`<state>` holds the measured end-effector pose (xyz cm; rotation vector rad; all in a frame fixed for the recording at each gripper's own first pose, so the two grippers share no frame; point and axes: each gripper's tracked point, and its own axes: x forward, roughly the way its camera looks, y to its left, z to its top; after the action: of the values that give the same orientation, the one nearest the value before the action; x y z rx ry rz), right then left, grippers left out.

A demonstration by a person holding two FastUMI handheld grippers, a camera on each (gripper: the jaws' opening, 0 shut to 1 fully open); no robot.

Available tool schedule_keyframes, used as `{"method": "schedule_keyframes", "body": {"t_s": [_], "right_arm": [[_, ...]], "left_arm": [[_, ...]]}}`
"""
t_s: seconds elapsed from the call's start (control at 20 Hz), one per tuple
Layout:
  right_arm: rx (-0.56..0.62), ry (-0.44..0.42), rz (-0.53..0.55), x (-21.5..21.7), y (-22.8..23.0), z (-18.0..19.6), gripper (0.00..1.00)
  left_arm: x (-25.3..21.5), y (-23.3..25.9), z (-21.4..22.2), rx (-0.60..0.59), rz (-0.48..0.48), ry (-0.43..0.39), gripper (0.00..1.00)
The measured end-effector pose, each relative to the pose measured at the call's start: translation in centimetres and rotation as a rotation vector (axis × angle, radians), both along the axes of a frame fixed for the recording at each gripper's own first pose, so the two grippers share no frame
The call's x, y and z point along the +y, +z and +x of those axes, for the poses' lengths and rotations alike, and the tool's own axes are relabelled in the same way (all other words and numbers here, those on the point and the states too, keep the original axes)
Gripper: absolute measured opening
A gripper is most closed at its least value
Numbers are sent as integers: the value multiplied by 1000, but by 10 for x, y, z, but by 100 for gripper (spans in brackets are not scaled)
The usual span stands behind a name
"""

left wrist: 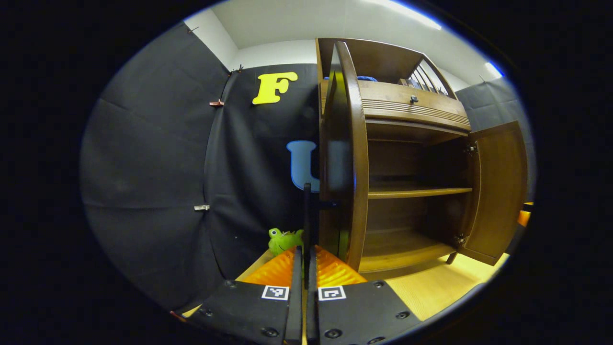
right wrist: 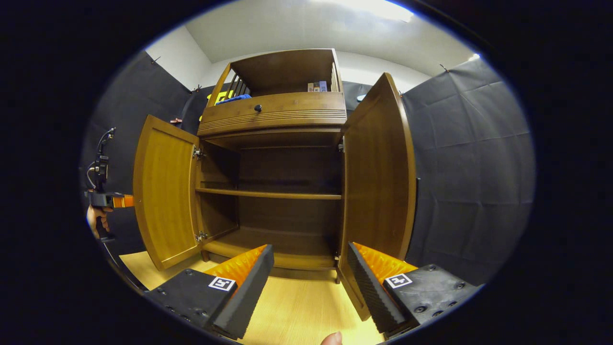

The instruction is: Open the right door of the double-door shoe cabinet with the right hand, and open the left door with the left hand.

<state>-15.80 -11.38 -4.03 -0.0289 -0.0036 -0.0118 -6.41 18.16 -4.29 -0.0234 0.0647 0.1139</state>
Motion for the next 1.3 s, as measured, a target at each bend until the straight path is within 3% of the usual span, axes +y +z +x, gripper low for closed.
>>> {"method": "schedule_keyframes", "body": {"t_s": [0.15, 0.4, 0.65, 0.9, 1.15, 1.3], "right_arm": [[0, 13, -8, 4, -4, 2, 94], [6, 26, -6, 20, -5, 5, 98], [8, 28, -5, 24, -4, 8, 100], [4, 40, -3, 28, -2, 6, 100], [-4, 44, 3, 29, 1, 9, 100], [-17, 39, 7, 30, 7, 11, 100]], "left_arm": [[1, 0, -5, 1, 9, -13, 12], [1, -1, -12, 13, 18, -12, 12], [8, 5, -31, 7, 51, 41, 14], [0, 20, -47, -28, 101, 69, 66], [-31, 30, -58, -48, 94, 32, 100], [-45, 39, -64, -78, 93, 24, 96]]}}
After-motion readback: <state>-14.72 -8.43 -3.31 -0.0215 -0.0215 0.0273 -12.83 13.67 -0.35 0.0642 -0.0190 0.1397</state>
